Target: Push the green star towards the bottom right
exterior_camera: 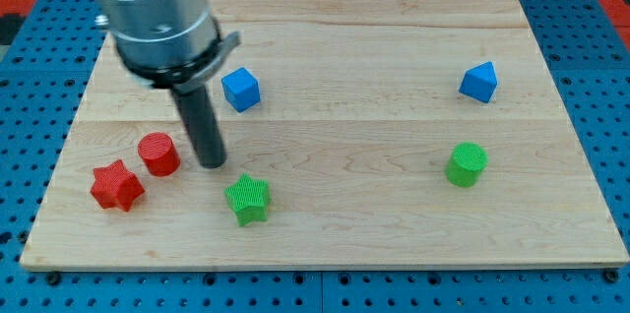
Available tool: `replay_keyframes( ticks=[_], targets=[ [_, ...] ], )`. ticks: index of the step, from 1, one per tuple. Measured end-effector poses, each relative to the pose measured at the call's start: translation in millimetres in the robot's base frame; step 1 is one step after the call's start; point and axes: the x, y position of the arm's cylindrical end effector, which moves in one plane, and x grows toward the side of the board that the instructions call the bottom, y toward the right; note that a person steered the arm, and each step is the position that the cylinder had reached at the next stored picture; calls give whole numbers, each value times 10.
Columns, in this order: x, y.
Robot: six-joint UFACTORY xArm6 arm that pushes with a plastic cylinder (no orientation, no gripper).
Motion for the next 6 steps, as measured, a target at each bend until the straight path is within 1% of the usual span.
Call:
replay_keyframes(
  ticks=[1, 2, 3, 4, 5, 6],
  targets=[
    [-64, -122],
    [174, -545],
    [390, -563],
    [744, -698],
    [1054, -495],
    [837, 201]
  ],
)
